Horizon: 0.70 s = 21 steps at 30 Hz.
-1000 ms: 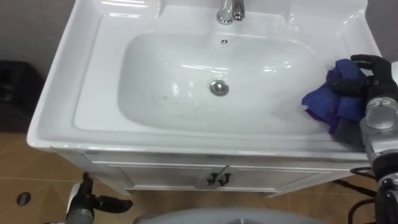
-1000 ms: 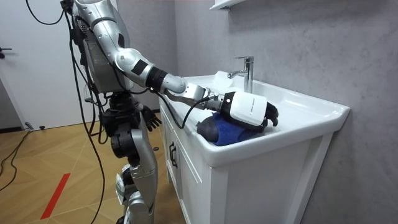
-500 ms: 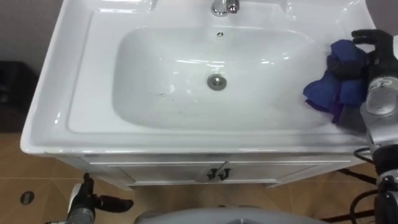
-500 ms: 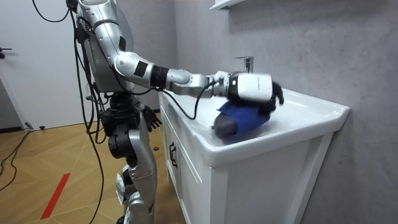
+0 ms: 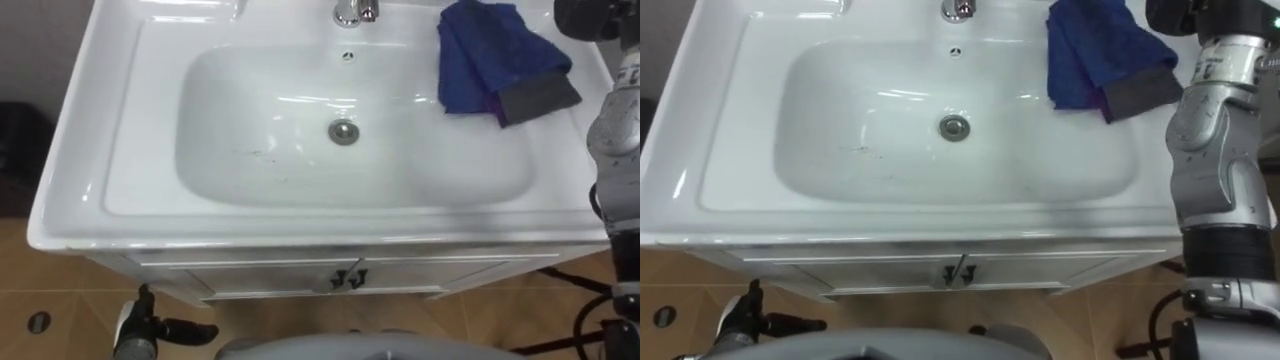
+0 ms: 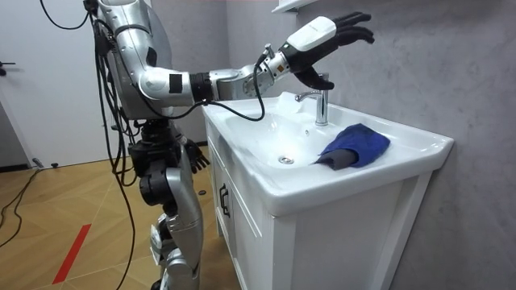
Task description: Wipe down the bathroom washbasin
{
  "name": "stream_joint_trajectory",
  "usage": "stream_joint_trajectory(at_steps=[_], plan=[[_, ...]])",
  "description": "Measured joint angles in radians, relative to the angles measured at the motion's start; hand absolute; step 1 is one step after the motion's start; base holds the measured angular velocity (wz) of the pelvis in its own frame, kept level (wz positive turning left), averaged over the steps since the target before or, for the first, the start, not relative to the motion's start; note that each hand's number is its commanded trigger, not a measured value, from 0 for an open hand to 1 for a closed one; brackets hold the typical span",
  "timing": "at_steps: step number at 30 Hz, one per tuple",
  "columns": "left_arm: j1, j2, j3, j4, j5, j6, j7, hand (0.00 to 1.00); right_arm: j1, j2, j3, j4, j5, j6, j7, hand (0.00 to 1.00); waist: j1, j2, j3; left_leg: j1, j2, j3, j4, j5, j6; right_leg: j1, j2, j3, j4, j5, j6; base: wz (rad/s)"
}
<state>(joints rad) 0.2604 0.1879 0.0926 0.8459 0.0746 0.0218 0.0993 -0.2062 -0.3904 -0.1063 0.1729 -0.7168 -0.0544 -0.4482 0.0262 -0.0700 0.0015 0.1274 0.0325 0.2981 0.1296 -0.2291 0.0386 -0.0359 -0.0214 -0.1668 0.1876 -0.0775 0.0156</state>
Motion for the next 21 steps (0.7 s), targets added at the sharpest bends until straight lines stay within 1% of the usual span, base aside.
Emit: stream_joint_trajectory(at_steps=[6,21], plan=[[0.002,-0.003,0.003,0.0,0.004,0.0,-0.006,0.0,0.002,-0.001,-0.004,0.0,0.001,-0.001,0.0,0.0,-0.003,-0.003,-0.0013,-0.001,0.008,0.0,0.0,-0.004,-0.007,0.0,0.009,-0.001,-0.002,0.001,-0.001,0.0],[0.002,-0.003,0.005,0.0,0.007,0.0,-0.02,0.0,0.004,-0.001,-0.003,0.0,0.001,-0.001,0.001,0.0,-0.001,-0.005,-0.0021,-0.002,0.008,0.001,0.001,-0.004,-0.007,-0.005,0.009,-0.002,-0.002,0.0,-0.001,0.0]])
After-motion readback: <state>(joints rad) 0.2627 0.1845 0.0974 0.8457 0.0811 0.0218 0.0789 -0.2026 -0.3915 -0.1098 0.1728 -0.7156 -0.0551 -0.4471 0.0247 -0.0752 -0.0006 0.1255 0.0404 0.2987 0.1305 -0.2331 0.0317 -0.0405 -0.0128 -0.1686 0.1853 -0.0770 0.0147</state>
